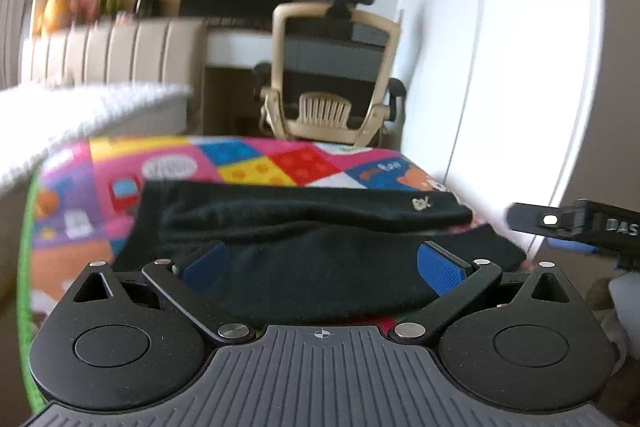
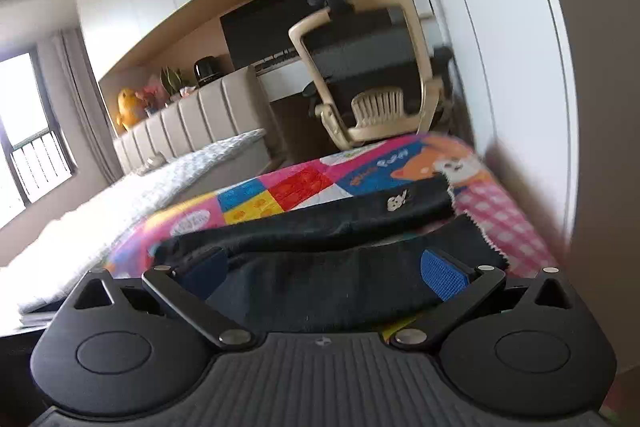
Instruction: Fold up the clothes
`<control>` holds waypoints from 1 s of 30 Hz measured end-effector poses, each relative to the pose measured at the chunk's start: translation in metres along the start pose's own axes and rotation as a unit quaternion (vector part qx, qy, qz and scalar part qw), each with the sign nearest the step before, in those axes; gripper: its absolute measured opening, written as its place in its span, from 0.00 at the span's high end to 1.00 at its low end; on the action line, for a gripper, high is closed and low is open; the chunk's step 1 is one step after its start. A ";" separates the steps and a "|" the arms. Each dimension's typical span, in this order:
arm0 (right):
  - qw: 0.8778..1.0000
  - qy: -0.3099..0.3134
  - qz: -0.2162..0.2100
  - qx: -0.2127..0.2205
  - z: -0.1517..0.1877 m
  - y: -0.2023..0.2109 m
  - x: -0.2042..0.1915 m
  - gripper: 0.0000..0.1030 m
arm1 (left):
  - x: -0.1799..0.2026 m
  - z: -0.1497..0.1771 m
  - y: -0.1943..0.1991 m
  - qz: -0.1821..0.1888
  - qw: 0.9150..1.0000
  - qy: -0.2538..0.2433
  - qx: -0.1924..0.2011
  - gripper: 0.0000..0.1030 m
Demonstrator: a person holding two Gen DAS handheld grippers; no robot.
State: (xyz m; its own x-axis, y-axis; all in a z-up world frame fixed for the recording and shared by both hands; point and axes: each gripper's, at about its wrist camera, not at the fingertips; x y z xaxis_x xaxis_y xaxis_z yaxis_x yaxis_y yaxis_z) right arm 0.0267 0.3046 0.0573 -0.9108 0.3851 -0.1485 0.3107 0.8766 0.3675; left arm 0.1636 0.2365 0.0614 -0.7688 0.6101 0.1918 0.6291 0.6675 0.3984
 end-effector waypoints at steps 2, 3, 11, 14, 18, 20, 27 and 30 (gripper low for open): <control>1.000 0.025 0.016 -0.009 0.011 0.007 -0.016 0.00 | 0.012 0.004 0.008 -0.022 0.999 -0.028 0.003 0.00; 0.999 0.033 0.024 -0.020 0.016 0.008 -0.021 0.00 | 0.015 0.006 0.009 -0.031 0.999 -0.034 0.001 0.00; 0.997 0.013 0.043 -0.065 0.017 0.010 -0.015 0.00 | 0.006 0.009 0.012 -0.065 0.998 -0.001 -0.026 0.00; 0.997 0.019 0.038 -0.066 0.018 0.010 -0.017 0.00 | 0.002 0.012 0.009 -0.067 0.997 0.012 -0.046 0.00; 0.996 0.025 0.031 -0.075 0.019 0.007 -0.019 0.00 | 0.000 0.014 0.008 -0.070 0.996 0.014 -0.057 0.00; 0.996 0.024 0.029 -0.079 0.020 0.005 -0.019 0.00 | -0.001 0.015 0.007 -0.071 0.996 0.015 -0.059 0.00; 0.995 0.021 0.024 -0.095 0.023 0.001 -0.019 0.00 | -0.001 0.018 0.002 -0.073 0.994 0.012 -0.074 0.00; 0.994 0.022 0.024 -0.101 0.023 -0.001 -0.019 0.00 | -0.001 0.019 0.000 -0.075 0.994 0.013 -0.081 0.00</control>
State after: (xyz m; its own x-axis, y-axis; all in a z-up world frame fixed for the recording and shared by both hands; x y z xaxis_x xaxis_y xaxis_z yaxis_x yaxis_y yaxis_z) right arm 0.0503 0.3028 0.0386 -0.9091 0.4073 -0.0876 0.2963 0.7800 0.5512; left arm 0.1670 0.2442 0.0440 -0.8569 0.4958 0.1414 0.4815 0.6717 0.5630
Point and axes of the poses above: each gripper's, at about its wrist camera, not at the fingertips, and y roughly against the way its jaws point, x to its right, z to its underside, and after that the axes turned 8 degrees about y, right-handed
